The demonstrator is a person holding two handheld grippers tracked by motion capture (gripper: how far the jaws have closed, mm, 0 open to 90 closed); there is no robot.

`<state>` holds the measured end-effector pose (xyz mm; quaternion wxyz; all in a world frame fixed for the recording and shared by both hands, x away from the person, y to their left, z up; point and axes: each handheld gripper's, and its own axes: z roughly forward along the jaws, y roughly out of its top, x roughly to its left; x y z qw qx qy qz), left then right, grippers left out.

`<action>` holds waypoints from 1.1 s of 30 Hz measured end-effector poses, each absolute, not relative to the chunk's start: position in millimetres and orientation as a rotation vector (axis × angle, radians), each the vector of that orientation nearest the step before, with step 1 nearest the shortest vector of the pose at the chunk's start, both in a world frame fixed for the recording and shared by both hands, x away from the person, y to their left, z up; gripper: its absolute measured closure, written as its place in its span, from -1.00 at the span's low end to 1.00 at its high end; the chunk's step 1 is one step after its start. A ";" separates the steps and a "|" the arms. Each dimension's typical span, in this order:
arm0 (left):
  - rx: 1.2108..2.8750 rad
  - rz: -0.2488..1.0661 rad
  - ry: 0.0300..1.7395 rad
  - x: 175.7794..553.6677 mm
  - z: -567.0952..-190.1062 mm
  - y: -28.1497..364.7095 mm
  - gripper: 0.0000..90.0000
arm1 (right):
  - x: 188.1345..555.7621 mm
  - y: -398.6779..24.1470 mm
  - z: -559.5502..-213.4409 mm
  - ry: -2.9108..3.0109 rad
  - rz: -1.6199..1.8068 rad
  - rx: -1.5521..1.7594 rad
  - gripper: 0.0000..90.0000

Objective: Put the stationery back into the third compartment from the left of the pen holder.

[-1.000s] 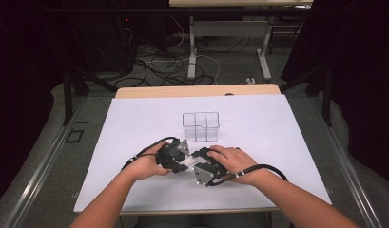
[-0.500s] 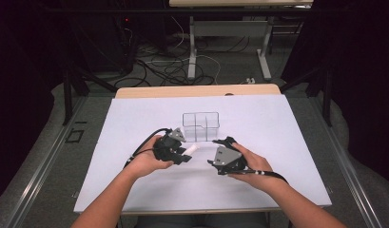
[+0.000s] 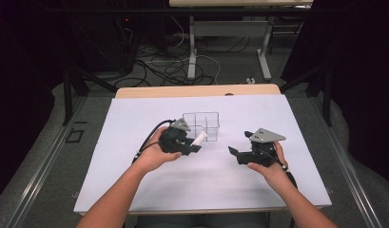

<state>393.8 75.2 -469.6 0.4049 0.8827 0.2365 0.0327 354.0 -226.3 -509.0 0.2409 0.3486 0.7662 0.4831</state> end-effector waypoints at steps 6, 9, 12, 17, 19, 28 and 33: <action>2.099 0.111 0.671 400.7 -463.5 66.0 0.47 | 357.9 -239.9 -513.7 2.047 1.342 1.123 -0.95; 2.054 0.138 0.691 403.8 -460.8 61.1 0.47 | 360.2 -245.4 -514.5 2.006 1.373 1.178 -0.96; 2.016 0.169 0.709 406.2 -459.1 55.8 0.47 | 361.7 -250.3 -515.2 1.982 1.391 1.213 -0.96; 1.974 0.219 0.730 411.6 -458.5 47.9 0.47 | 362.4 -256.5 -514.6 1.937 1.414 1.278 -0.96; 1.950 0.236 0.744 413.4 -459.7 44.2 0.47 | 362.3 -258.0 -513.8 1.921 1.420 1.293 -0.96; 1.894 0.308 0.776 421.0 -463.9 26.4 0.47 | 363.6 -261.3 -517.6 1.920 1.425 1.319 -0.96; 1.886 0.346 0.776 426.3 -469.7 19.2 0.47 | 364.3 -261.9 -520.4 1.919 1.431 1.336 -0.95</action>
